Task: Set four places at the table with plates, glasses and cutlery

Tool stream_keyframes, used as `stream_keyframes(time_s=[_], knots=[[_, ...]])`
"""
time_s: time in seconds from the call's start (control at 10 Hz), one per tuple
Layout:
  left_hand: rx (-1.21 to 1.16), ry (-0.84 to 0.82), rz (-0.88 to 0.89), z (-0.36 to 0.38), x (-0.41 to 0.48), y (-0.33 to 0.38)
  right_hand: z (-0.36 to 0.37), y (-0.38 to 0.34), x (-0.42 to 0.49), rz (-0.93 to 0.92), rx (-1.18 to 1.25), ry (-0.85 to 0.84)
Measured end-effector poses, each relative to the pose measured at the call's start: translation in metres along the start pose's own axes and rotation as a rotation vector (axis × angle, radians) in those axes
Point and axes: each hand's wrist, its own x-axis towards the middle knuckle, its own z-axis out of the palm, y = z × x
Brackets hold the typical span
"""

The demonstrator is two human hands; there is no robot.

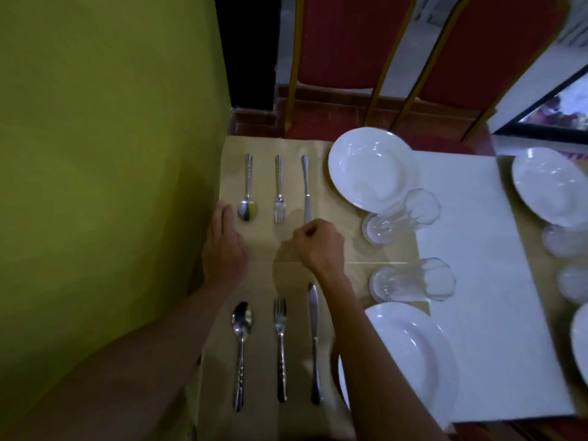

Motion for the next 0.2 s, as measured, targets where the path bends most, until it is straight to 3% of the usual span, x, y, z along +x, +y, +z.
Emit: stream_keyframes(time_s=[0.1,0.2], knots=[[0.057,-0.118,-0.014,-0.014,0.001,0.008,-0.009,0.011,-0.028,0.027,0.048,0.008],[-0.087,-0.08,-0.24,-0.026,0.002,0.03,-0.011,0.017,-0.051,0.002,0.061,-0.01]])
